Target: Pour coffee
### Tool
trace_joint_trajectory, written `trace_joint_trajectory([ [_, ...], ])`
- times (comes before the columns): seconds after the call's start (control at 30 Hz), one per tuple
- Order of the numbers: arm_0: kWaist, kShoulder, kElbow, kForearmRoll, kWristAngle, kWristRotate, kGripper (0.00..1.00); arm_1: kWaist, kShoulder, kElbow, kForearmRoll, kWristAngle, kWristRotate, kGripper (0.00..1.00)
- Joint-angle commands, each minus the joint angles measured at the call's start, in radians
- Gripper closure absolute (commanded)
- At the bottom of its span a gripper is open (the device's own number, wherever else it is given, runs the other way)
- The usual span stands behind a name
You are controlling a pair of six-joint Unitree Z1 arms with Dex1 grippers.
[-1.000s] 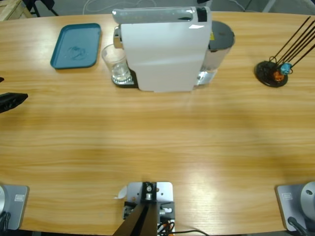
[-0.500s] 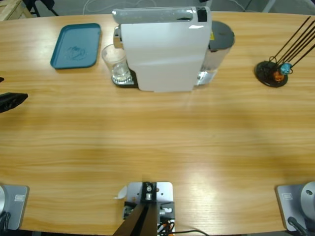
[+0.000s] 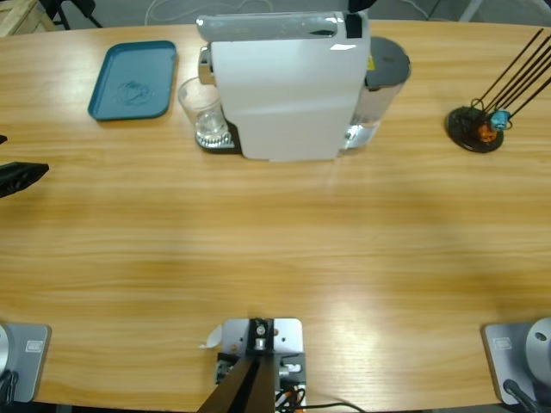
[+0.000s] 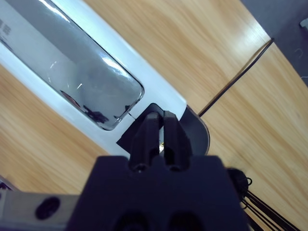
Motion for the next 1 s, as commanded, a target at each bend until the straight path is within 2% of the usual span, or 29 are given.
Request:
trace_joint_trajectory([
  [0.03,0.010,0.012,0.033,-0.011,-0.013,0.009,0.082,0.017,0.027,0.107,-0.014,-0.004,0.003,1.000],
  [0.27,0.010,0.014,0.031,-0.011,-0.014,0.009,0.082,0.017,0.006,0.059,-0.014,-0.020,0.003,1.000],
  [0.5,0.010,0.011,0.032,-0.015,-0.017,0.009,0.082,0.016,0.005,-0.104,0.096,-0.003,-0.006,1.000],
  [0.53,0.010,0.016,0.032,-0.016,-0.018,0.009,0.082,0.017,0.006,-0.120,0.110,0.001,-0.006,0.962],
  [0.57,0.010,0.019,0.032,-0.019,-0.018,0.009,0.081,0.017,0.007,-0.129,0.121,0.003,-0.005,0.824],
  [0.67,0.010,0.016,0.033,-0.022,-0.018,0.009,0.059,0.017,0.015,-0.133,0.152,0.018,0.002,0.755],
  [0.77,0.010,0.006,0.034,-0.022,-0.018,0.009,0.046,0.017,0.020,-0.118,0.168,0.050,0.003,0.502],
  [1.0,0.011,-0.008,0.039,-0.023,-0.017,0.009,0.050,0.017,0.021,-0.142,0.180,0.052,0.015,0.502],
])
